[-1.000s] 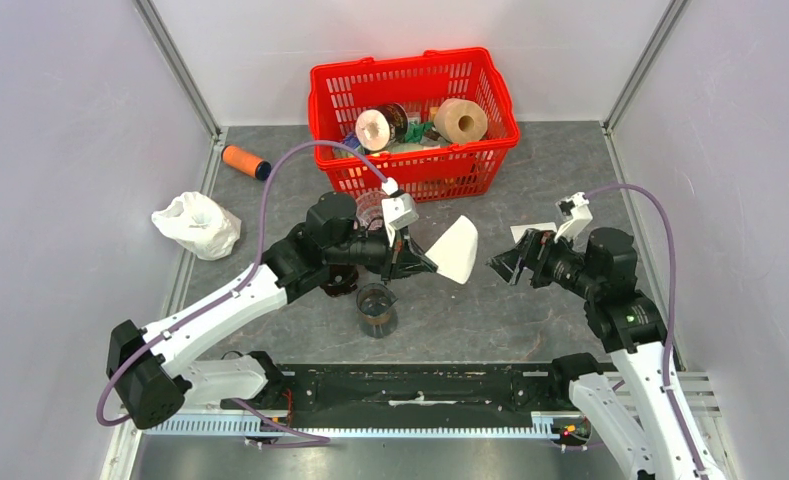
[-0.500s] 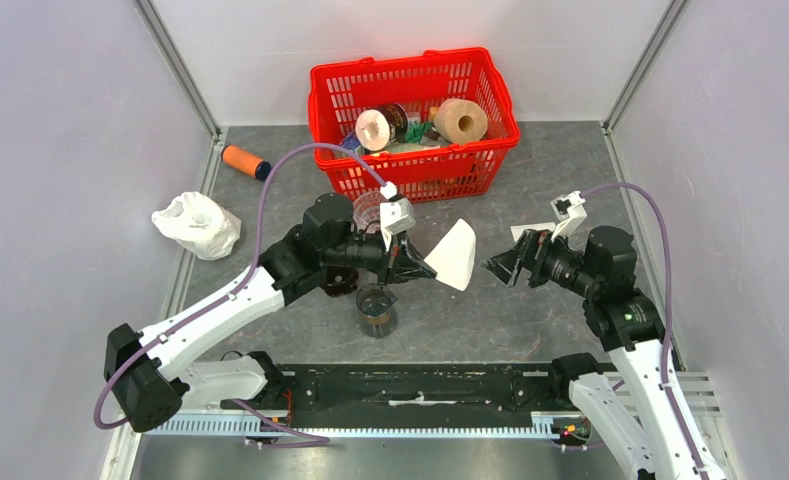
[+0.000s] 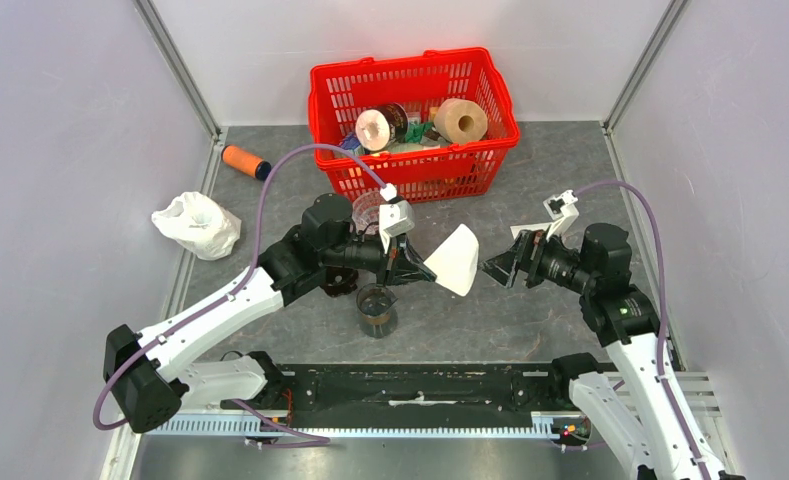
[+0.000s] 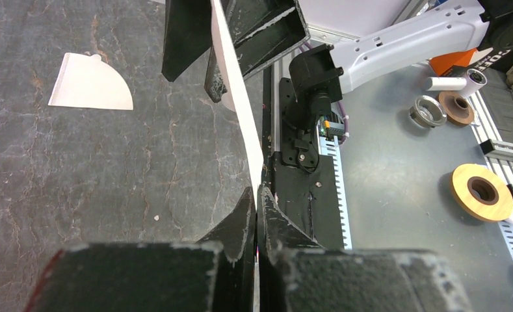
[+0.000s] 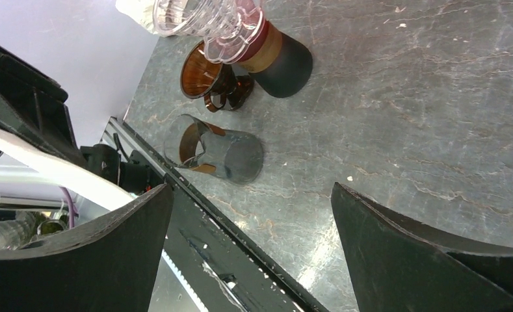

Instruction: Place the coffee filter in the dripper

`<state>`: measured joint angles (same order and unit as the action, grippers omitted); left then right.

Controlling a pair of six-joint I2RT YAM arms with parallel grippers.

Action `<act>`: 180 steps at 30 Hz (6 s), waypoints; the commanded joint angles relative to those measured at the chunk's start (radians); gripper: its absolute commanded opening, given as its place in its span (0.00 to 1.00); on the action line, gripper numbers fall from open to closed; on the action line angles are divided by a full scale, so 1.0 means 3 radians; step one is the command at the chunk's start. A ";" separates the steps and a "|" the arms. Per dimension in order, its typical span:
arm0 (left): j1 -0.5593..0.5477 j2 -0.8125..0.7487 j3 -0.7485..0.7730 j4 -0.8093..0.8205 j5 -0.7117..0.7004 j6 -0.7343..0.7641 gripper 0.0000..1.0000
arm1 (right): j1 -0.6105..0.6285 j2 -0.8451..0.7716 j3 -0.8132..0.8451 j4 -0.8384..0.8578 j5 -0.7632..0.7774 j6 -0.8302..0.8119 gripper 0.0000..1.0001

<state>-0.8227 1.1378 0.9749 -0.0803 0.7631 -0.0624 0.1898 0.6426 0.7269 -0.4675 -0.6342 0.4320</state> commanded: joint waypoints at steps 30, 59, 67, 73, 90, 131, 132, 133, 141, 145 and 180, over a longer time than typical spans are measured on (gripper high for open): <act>-0.0020 0.0016 0.0011 0.0232 -0.0405 -0.0293 0.02 | 0.0010 -0.0247 0.0042 -0.0056 -0.0226 0.0150 0.99; -0.0019 0.0171 0.0030 0.0422 -0.0333 -0.0510 0.02 | 0.0011 -0.0101 -0.0084 0.0544 -0.0592 0.0452 0.99; -0.0019 0.0295 0.0089 0.0493 -0.0426 -0.0654 0.02 | 0.0014 -0.0135 -0.0326 0.1403 -0.1134 0.0822 0.91; -0.0019 0.0363 0.0112 0.0537 -0.0369 -0.0712 0.02 | 0.0044 -0.0043 -0.0320 0.1735 -0.1184 0.0889 0.86; -0.0019 0.0398 0.0146 0.0503 -0.0424 -0.0745 0.02 | 0.0083 -0.0062 -0.0282 0.1936 -0.1495 0.1021 0.85; -0.0019 0.0042 0.0018 0.0482 -0.0090 -0.0452 0.02 | 0.0082 -0.0101 0.0154 0.0093 0.0486 0.0061 0.97; -0.0019 0.0042 0.0018 0.0477 -0.0094 -0.0452 0.02 | 0.0083 -0.0097 0.0154 0.0094 0.0493 0.0056 0.97; -0.0019 0.0047 0.0018 0.0477 -0.0095 -0.0452 0.02 | 0.0081 -0.0092 0.0155 0.0109 0.0472 0.0060 0.97; -0.0019 0.0066 0.0023 0.0475 -0.0127 -0.0457 0.02 | 0.0080 -0.0100 0.0153 0.0196 0.0101 0.0075 0.97; -0.0019 0.0064 0.0023 0.0475 -0.0189 -0.0472 0.02 | 0.0082 -0.0150 0.0159 0.0110 0.0113 0.0074 0.97; -0.0019 0.0115 0.0036 0.0457 0.0025 -0.0452 0.02 | 0.0081 -0.0233 0.0374 -0.0344 0.0302 -0.0063 0.97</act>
<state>-0.8227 1.1698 0.9749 0.0334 0.7441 -0.2333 0.2123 0.5682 0.7898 -0.5991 -0.5472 0.4305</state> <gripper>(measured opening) 0.031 0.968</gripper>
